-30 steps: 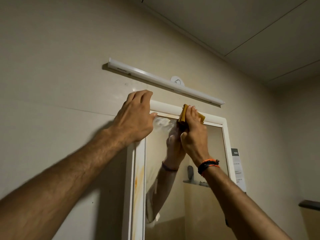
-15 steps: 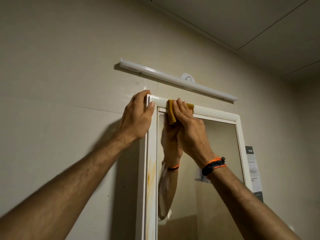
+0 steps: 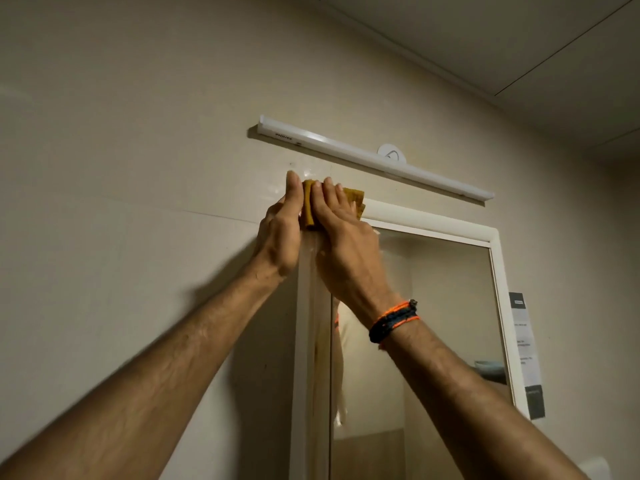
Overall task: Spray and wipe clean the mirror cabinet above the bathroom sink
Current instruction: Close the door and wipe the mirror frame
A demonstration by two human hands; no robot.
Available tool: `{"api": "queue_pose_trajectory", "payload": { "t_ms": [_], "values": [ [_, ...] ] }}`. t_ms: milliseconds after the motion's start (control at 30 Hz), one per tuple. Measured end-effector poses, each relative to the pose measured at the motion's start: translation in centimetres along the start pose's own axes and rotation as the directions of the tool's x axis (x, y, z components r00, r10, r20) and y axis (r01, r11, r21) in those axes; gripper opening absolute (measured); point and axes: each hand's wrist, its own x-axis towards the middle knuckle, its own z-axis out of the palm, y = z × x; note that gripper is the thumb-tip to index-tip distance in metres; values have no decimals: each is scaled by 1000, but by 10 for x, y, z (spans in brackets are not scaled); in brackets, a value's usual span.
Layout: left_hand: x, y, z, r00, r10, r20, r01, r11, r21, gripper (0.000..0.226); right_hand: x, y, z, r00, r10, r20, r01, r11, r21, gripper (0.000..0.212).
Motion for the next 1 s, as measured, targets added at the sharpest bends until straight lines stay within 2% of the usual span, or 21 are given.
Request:
{"api": "queue_pose_trajectory", "payload": {
  "t_ms": [200,500,667,900,1000],
  "values": [
    [-17,-6,-9,996,-34,82,38,998,-51,70,2,7,-11,997,-59,59,63,995,-77,57],
    [-65,-24,-13,987,-45,156,59,994,-87,66,-63,-5,-12,987,-76,141,88,993,-82,57],
    [-83,-24,-14,981,-114,159,135,983,-125,67,-86,-11,-10,986,-33,166,44,997,-63,59],
    [-99,-24,-10,977,-170,127,193,960,-203,66,-49,-13,-15,983,20,185,-1,995,-102,66],
    [-106,-25,-10,977,-190,99,207,957,-202,65,-57,-15,-13,983,25,183,-13,998,-68,73]
  ]
}}
